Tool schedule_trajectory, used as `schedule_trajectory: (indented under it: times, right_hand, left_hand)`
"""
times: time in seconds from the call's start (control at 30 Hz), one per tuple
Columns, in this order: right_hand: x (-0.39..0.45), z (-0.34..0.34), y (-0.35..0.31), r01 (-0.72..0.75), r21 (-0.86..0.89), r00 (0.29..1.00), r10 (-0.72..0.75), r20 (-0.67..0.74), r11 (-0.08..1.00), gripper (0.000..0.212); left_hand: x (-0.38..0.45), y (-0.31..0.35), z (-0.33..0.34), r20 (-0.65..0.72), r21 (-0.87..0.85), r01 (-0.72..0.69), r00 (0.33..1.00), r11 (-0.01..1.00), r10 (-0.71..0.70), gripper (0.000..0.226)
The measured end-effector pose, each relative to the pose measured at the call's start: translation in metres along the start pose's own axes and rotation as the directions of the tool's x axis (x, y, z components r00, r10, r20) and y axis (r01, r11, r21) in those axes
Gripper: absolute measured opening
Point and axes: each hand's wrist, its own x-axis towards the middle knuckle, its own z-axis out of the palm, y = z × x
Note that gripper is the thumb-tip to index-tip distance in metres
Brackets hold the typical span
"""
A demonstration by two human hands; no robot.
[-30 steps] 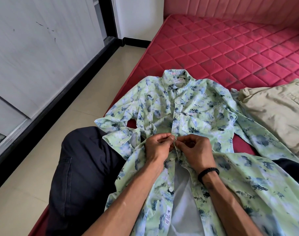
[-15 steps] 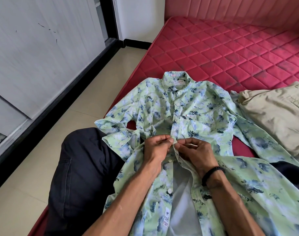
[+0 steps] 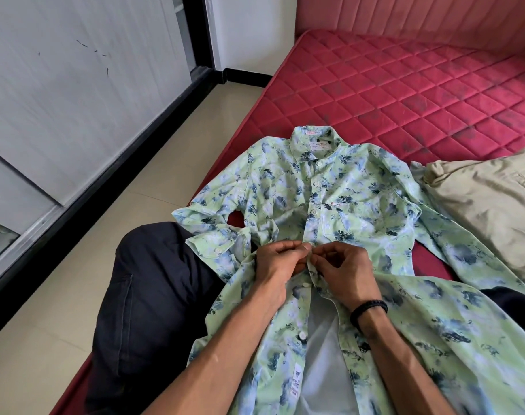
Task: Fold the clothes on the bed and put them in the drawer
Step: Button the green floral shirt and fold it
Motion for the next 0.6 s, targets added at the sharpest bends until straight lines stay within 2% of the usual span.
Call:
schedule_trajectory:
  times: [0.07,0.2,0.33,0.47,0.53,0.6]
  right_hand:
    - [0.001,0.0,0.003,-0.031,0.015,1.0,0.031,0.002,0.999,0.012]
    - [0.004,-0.003,0.005,-0.155,0.16,0.988,0.153,0.029,0.975,0.01]
    - [0.001,-0.011,-0.002,-0.372,0.5,0.928,0.325,0.181,0.782,0.012]
    - [0.003,-0.013,-0.001,-0.431,0.572,0.902,0.35,0.253,0.697,0.017]
    - [0.005,-0.012,-0.002,-0.42,0.559,0.907,0.344,0.242,0.715,0.017]
    - [0.005,-0.009,-0.001,-0.308,0.447,0.951,0.278,0.133,0.84,0.011]
  left_hand:
    - [0.0,-0.001,0.002,-0.013,0.0,-0.014,1.0,1.0,0.014,0.012]
    - [-0.003,-0.004,0.005,-0.012,0.001,-0.039,0.999,0.999,0.039,0.016]
    - [-0.002,-0.004,0.002,0.049,0.003,-0.034,0.998,0.999,0.034,0.016]
    - [0.003,-0.005,0.001,0.053,-0.069,0.059,0.997,0.996,-0.055,0.015]
    - [0.004,-0.007,0.002,0.056,-0.137,0.118,0.992,0.983,-0.111,0.014]
    - [0.006,-0.007,0.003,0.039,-0.15,0.121,0.992,0.981,-0.117,0.014]
